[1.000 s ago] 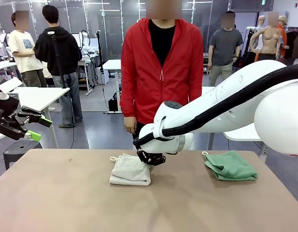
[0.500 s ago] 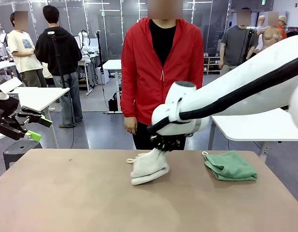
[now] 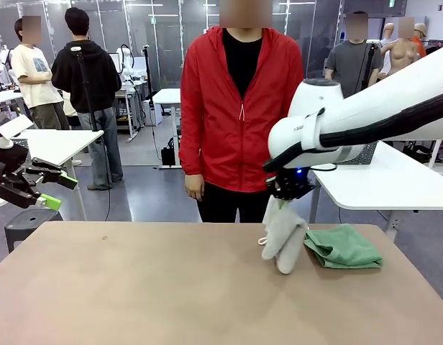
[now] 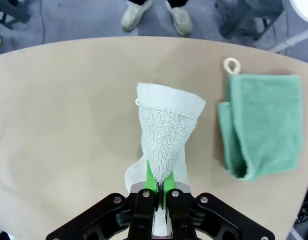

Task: Fold the towels and place them in the basket.
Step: Stack the folded Towel with hook on the right side of the table.

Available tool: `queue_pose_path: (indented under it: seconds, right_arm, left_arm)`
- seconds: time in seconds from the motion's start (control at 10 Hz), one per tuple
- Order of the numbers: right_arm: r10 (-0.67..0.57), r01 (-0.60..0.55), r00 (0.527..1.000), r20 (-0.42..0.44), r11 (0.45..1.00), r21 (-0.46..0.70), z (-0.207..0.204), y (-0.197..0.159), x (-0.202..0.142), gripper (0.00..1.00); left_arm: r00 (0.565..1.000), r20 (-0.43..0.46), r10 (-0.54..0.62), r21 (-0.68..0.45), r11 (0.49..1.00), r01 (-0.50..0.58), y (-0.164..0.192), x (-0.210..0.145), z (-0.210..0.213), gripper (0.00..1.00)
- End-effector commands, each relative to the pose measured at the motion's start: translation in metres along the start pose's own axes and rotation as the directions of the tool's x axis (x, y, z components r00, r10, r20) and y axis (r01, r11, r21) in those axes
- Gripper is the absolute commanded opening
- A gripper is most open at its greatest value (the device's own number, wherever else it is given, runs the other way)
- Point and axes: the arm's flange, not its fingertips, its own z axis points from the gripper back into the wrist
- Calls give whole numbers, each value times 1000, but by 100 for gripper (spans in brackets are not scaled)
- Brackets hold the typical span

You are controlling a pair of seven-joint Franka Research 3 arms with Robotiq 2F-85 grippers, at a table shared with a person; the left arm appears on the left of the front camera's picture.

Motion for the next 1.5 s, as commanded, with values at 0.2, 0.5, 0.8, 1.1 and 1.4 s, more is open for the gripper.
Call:
queue_pose_path:
  seconds: [0.2, 0.5, 0.8, 1.1, 1.4]
  right_arm:
    - [36, -38, 994, -100, 999, -12, 24, -58, 33, 5]
    - [17, -22, 991, -129, 999, -31, 38, -74, 43, 5]
    - [7, -11, 994, -105, 999, -34, 28, -80, 52, 5]
    - [2, -8, 993, -120, 999, -46, 37, -75, 40, 5]
    - [15, -17, 995, -95, 1000, -19, 25, -79, 47, 6]
  left_arm:
    - [1000, 5, -2, 0, 1000, 2, 0, 1, 1, 100]
    - [1000, 5, -2, 0, 1000, 2, 0, 1, 1, 100]
    - [1000, 5, -2, 0, 1000, 2, 0, 1, 1, 100]
    - [1000, 5, -2, 0, 1000, 2, 0, 1, 1, 100]
    - [1000, 5, -2, 0, 1000, 2, 0, 1, 1, 100]
